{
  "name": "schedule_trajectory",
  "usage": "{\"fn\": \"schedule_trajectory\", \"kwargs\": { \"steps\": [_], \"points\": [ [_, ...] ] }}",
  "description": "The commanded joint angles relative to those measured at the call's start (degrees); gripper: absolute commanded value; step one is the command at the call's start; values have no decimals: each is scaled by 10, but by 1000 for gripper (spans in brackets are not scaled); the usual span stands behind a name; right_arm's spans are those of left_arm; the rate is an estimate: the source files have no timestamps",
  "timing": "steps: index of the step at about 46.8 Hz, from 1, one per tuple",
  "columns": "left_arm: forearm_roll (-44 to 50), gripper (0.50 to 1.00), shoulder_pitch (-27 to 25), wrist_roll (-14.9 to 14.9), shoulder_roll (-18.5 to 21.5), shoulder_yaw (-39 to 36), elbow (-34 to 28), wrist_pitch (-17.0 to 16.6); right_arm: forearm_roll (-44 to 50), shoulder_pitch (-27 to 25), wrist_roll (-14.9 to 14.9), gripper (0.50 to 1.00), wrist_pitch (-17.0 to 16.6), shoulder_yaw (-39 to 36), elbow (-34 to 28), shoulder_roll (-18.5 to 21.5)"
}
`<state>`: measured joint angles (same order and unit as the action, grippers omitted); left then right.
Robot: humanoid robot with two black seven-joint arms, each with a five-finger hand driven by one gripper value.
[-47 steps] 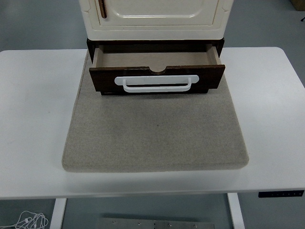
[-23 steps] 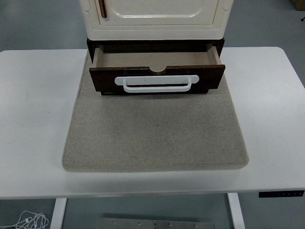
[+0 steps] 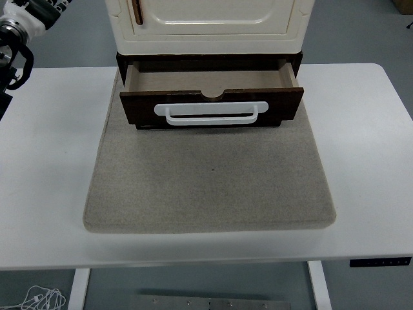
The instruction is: Open the drawer under the combination cabinet
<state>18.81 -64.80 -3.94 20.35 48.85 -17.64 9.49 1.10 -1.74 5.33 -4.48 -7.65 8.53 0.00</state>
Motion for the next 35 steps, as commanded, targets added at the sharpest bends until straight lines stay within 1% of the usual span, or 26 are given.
{"fn": "schedule_trajectory", "kwargs": {
  "steps": [1,10,14,19,35],
  "points": [
    [-2,1000,20,0,-9,0,0,15,-1,0,-1,928,1,-1,0,0],
    [4,1000,34,0,-15,1,6,39,-2,1,-1,928,0,-5,0,0],
    [4,1000,37,2,-27,3,12,47,-3,2,-1,926,0,-7,0,0],
    [3,1000,44,3,-37,1,12,48,-3,2,0,926,-1,-7,2,0],
    [-3,1000,44,10,-72,-1,13,48,-2,3,0,926,-2,-7,6,0]
  ]
}}
